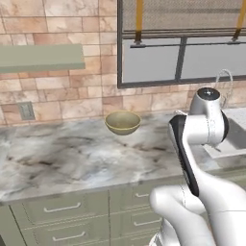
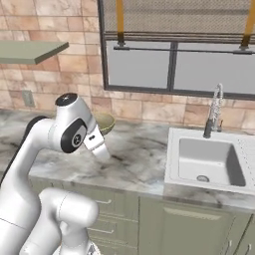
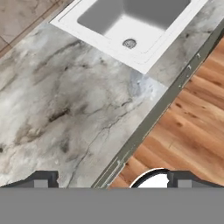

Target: Place the two vegetables and bowl onto the tray for setting up a vegetable dip station.

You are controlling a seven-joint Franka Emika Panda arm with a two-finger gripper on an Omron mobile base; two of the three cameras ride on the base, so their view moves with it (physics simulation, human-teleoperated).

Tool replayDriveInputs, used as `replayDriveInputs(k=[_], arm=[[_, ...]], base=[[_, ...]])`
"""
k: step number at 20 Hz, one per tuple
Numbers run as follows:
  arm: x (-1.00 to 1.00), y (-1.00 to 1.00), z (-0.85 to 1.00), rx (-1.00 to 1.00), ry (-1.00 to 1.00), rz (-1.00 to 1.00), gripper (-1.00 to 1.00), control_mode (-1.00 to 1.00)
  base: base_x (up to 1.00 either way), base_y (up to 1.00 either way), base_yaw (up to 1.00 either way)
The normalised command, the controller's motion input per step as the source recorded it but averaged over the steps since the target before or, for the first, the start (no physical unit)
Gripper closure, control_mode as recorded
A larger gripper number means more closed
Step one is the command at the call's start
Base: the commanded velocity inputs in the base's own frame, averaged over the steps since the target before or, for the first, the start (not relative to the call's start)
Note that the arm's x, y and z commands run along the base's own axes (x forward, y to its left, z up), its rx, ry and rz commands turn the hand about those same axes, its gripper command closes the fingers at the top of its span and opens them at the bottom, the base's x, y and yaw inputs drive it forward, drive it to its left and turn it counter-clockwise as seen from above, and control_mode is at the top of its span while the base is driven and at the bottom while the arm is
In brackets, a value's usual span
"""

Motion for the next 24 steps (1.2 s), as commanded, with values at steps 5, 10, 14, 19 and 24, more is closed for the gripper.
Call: replayDriveInputs(k=[5, 10, 14, 19, 24], arm=[[0.0, 0.0, 0.0, 0.0, 0.0, 0.0, -1.0, 1.0], [0.0, 0.0, 0.0, 0.0, 0.0, 0.0, -1.0, 1.0], [0.0, 0.0, 0.0, 0.0, 0.0, 0.0, -1.0, 1.0], [0.37, 0.0, -0.07, 0.0, 0.0, 0.0, -1.0, -1.0], [0.79, 0.0, -0.12, 0.15, -0.03, 0.0, -1.0, -1.0]], base=[[0.29, 0.41, 0.0], [0.49, 0.61, 0.0], [0.46, 0.46, 0.0], [0.2, 0.1, 0.0], [0.0, 0.0, 0.0]])
